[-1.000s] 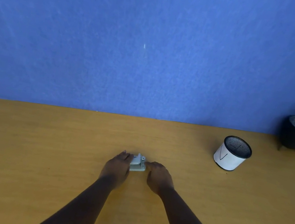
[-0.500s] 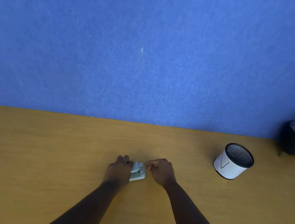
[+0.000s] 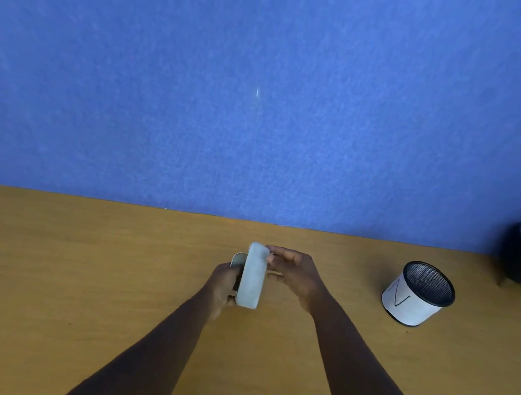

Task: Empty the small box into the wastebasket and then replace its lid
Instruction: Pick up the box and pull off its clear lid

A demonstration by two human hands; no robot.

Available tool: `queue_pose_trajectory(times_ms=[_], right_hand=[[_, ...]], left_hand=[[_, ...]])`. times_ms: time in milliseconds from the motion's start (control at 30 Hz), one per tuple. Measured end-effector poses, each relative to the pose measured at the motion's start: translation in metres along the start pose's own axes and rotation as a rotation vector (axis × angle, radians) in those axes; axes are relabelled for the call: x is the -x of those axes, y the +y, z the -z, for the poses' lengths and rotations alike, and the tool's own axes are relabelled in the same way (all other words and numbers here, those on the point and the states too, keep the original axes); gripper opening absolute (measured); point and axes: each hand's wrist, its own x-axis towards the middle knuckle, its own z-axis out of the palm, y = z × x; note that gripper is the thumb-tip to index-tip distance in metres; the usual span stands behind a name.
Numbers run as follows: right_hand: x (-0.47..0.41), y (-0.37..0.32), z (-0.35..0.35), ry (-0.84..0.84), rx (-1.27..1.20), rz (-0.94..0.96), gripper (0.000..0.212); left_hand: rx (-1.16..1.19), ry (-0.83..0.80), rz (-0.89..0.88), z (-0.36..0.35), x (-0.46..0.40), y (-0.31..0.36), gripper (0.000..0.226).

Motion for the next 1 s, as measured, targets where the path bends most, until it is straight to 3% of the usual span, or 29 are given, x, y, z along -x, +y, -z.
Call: queue_pose_trajectory(times_ms=[100,367,800,1000], right_hand=[[-0.002,-0.011,0.004,0.006,0.036,0.032,0.03],[-0.009,-0.025,0.009,0.061,0.207,0.066,0.034],[-0.011,-0.05,0.002,0.191,0.457,0.119,0.027],[-0.013,-0.052,0.005,0.166,0.432,0.174,0.026]], left_hand=[[0.123,-0.043,0.018,-0.001,0.0,0.006,0.028],[0.143,-0.113,0.069,0.001,0.003,0.009,0.032],[0.348,-0.104,0.11,-0.011,0.003,-0.001,0.028],[0.436,-0.128,0.102,-0.011,0.004,0.005,0.028]])
